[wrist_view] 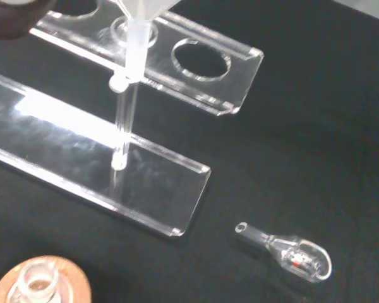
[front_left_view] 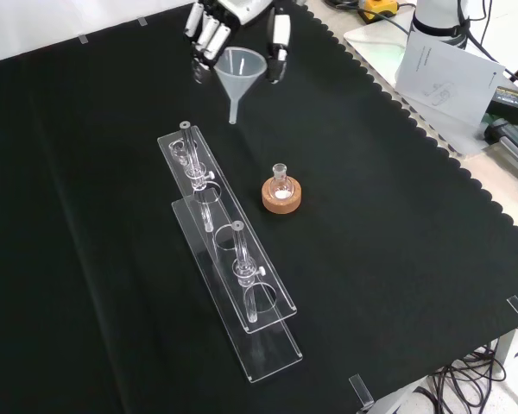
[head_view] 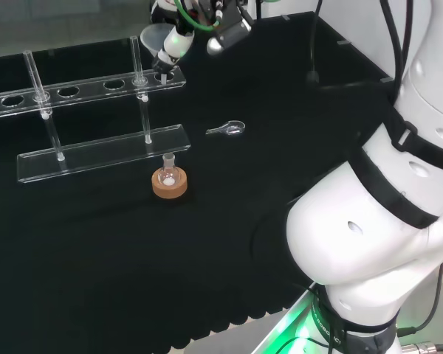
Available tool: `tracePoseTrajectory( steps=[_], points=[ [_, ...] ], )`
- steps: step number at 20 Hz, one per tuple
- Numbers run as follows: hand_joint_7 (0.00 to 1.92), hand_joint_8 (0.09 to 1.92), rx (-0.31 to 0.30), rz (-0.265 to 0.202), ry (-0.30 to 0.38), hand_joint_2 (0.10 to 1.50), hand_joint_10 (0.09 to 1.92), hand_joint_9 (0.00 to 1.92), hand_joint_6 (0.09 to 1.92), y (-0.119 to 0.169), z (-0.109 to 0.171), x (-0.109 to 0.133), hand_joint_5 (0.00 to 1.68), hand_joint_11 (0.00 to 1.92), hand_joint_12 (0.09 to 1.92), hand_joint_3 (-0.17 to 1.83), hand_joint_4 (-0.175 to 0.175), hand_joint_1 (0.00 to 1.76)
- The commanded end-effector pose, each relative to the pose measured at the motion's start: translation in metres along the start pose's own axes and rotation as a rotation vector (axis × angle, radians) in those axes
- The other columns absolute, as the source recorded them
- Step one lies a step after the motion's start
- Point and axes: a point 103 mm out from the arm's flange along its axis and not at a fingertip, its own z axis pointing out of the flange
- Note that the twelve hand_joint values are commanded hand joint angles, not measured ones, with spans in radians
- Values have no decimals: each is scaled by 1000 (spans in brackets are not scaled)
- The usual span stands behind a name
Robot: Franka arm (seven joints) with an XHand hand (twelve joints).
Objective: Put the funnel back on the funnel stand.
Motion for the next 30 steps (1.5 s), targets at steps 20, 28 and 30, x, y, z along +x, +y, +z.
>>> tracePoseTrajectory(
  steps=[20, 28, 30],
  points=[
    [827, 641, 54, 5, 0, 774, 399, 1212, 279, 99, 25, -53, 658, 748, 1181, 466, -19, 742],
    [827, 642, 94, -8, 5, 773, 402, 1211, 293, 108, 41, -47, 658, 748, 1180, 467, -20, 741],
    [827, 643, 104, -10, 4, 773, 403, 1210, 296, 110, 45, -45, 658, 747, 1180, 467, -19, 741]
  ],
)
